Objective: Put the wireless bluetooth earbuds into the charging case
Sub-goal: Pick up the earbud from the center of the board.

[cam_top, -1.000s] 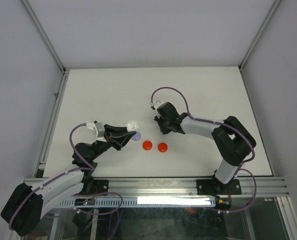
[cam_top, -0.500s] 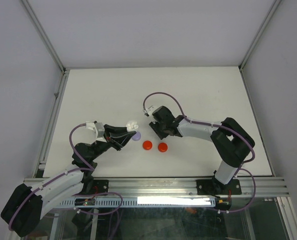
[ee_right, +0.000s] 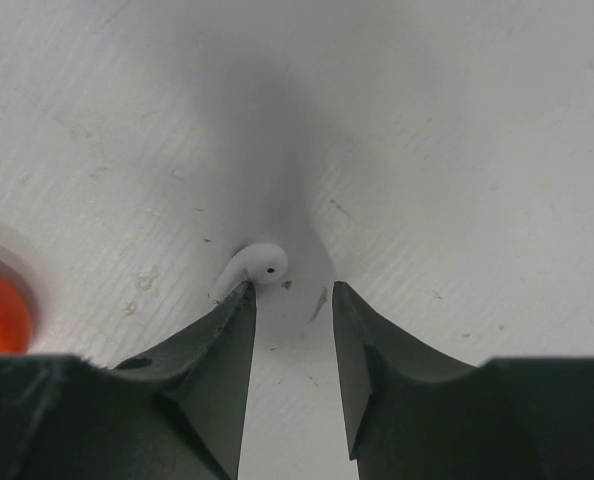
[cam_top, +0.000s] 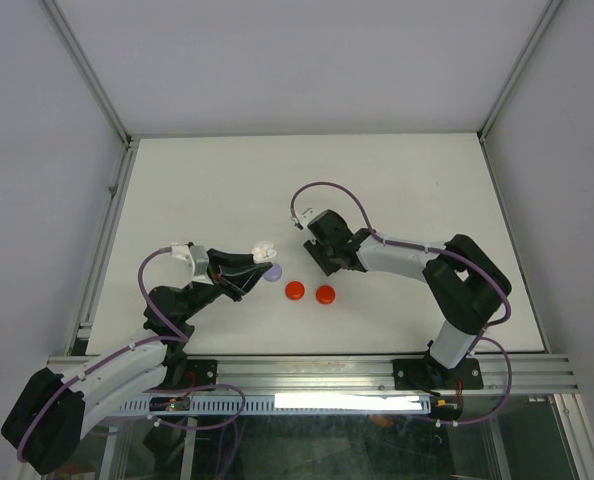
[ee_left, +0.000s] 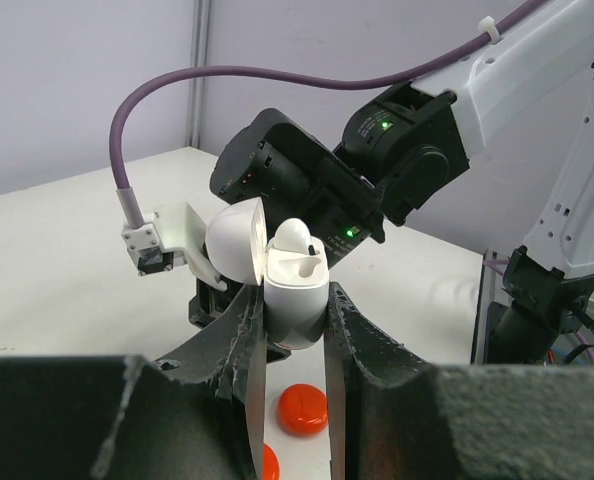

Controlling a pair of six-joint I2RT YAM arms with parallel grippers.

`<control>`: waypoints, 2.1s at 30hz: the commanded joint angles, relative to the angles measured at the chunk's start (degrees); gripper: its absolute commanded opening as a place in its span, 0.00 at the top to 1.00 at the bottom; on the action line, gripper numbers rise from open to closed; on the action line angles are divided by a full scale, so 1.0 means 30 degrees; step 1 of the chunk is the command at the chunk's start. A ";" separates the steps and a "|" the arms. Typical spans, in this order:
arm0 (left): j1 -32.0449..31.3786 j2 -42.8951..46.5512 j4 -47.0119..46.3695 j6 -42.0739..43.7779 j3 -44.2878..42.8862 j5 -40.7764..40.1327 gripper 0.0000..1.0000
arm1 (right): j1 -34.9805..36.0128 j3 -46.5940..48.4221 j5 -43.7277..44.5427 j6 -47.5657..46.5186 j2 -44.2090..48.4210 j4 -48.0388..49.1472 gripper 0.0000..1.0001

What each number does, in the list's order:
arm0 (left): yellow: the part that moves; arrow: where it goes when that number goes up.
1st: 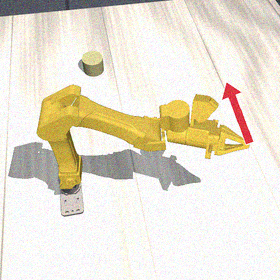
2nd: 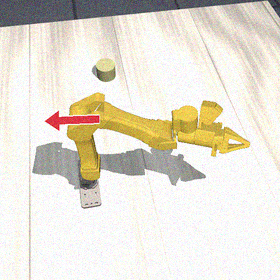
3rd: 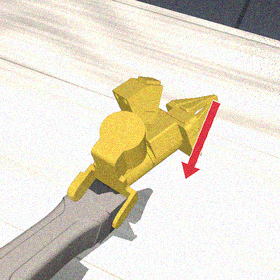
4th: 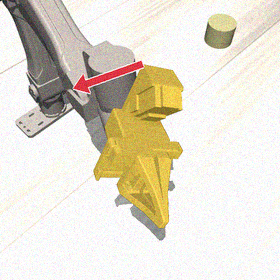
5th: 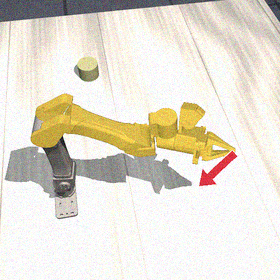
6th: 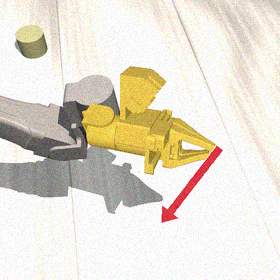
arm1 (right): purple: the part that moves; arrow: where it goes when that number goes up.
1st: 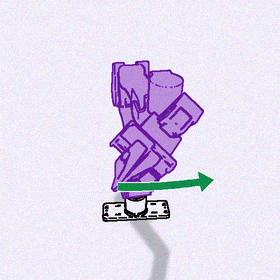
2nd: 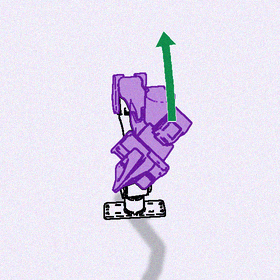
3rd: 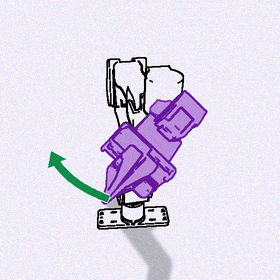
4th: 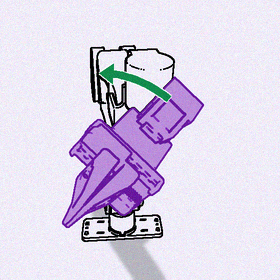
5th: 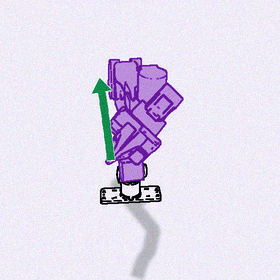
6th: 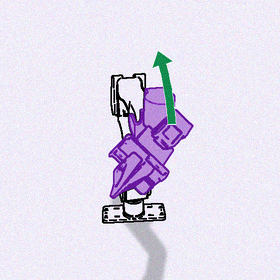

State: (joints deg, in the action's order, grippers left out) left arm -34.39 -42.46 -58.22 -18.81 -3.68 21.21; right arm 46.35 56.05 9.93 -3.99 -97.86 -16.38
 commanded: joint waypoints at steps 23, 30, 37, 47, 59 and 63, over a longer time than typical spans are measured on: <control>0.0144 0.0335 -0.0570 0.0410 0.0053 -0.0332 1.00 | -0.0859 0.2432 -0.0164 0.7440 0.1126 -0.1670 0.62; 0.0135 0.0588 -0.0371 0.0415 0.0150 -0.0508 1.00 | -0.0335 0.2773 0.0751 0.8683 0.0134 -0.1960 0.62; 0.0126 0.0570 -0.0354 0.0385 0.0159 -0.0454 1.00 | -0.0134 0.3424 0.1380 0.9040 -0.1136 -0.2380 0.62; 0.0139 0.0632 -0.0313 0.0377 0.0203 -0.0507 1.00 | -0.0142 0.3587 0.1490 0.9061 -0.1908 -0.2448 0.67; 0.0141 0.0589 -0.0309 0.0360 0.0178 -0.0479 1.00 | 0.0066 0.3967 0.0778 0.8778 -0.2488 -0.2695 0.72; 0.0129 0.0559 -0.0322 0.0326 0.0150 -0.0450 1.00 | 0.0150 0.4121 0.0840 0.8659 -0.2651 -0.2920 0.72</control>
State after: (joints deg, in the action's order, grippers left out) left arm -34.39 -41.43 -57.89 -18.74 -3.68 20.97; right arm 46.15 66.13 12.73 21.98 -104.86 -24.40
